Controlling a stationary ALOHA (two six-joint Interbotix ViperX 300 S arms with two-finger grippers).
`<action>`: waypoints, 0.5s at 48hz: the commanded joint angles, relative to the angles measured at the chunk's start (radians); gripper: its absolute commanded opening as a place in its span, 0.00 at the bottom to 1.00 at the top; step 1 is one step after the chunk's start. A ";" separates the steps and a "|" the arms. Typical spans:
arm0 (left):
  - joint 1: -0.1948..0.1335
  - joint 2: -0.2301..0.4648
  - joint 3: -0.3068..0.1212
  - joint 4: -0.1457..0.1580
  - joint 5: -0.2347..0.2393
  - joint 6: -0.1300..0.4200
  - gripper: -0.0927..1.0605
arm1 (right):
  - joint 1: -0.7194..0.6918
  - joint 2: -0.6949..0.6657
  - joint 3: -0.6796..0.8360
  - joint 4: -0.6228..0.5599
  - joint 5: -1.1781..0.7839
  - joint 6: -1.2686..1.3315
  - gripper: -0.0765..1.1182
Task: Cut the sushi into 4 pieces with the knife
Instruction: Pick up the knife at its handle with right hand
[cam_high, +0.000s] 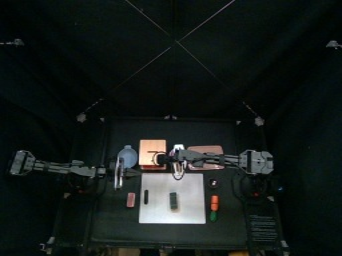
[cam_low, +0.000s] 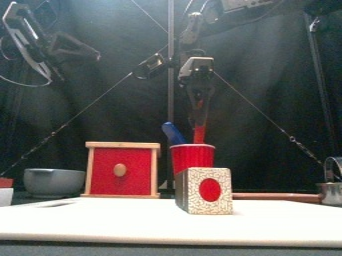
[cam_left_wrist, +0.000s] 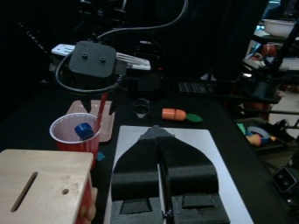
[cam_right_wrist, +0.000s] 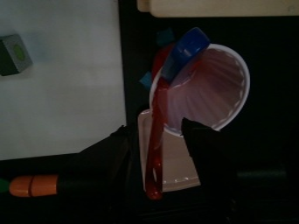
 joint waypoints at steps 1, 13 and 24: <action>0.002 0.002 -0.011 -0.002 -0.005 0.002 0.07 | -0.008 -0.017 -0.025 0.000 0.011 -0.015 0.66; 0.002 0.002 -0.006 -0.002 -0.003 0.000 0.07 | -0.011 0.005 -0.057 -0.008 0.041 -0.025 0.55; 0.002 0.002 -0.006 -0.002 -0.005 0.002 0.07 | -0.020 0.015 -0.086 -0.002 0.069 -0.043 0.34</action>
